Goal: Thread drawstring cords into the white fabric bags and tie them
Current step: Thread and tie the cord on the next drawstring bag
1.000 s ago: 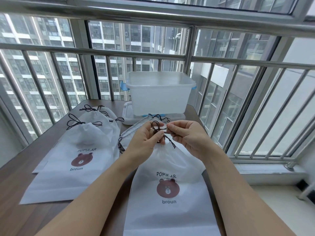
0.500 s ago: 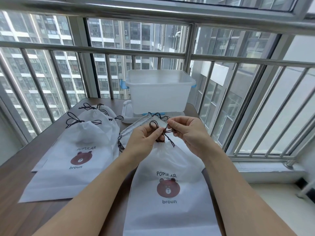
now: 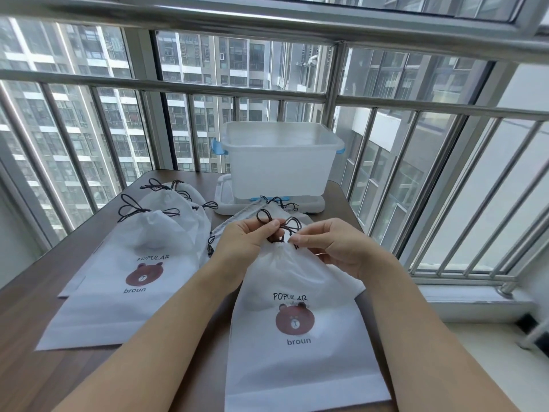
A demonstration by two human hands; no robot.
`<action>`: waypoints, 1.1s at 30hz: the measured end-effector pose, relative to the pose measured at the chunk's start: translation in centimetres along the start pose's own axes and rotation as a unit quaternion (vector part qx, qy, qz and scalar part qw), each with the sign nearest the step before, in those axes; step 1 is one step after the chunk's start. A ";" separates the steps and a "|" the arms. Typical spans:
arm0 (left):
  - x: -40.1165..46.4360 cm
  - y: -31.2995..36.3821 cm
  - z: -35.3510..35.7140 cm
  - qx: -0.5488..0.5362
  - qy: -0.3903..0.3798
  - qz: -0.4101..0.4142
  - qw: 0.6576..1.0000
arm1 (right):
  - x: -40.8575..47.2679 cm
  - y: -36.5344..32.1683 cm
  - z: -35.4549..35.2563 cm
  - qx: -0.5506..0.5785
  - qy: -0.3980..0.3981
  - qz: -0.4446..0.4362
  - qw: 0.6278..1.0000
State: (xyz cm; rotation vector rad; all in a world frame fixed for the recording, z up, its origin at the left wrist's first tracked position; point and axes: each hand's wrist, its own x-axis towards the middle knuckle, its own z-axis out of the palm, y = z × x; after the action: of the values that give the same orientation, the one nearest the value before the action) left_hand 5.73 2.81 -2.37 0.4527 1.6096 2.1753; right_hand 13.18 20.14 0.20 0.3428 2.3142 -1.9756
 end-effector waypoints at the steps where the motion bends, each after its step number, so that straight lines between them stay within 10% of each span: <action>1: 0.0 0.0 0.0 0.000 0.000 0.000 1.000 | 0.0 0.0 0.1 0.012 0.002 -0.007 1.000; 21: -0.3 -0.1 0.1 0.051 -0.045 0.067 0.995 | 0.7 0.3 2.0 0.122 0.039 -0.036 0.991; 33: 0.4 -0.5 -0.5 0.226 -0.022 0.250 0.941 | 1.7 1.1 3.2 0.106 0.041 -0.061 0.992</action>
State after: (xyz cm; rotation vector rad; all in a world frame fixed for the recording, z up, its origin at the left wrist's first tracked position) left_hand 5.19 2.72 -3.01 1.1489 2.1566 2.0768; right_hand 11.45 17.35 -1.71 0.3101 2.2258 -2.3156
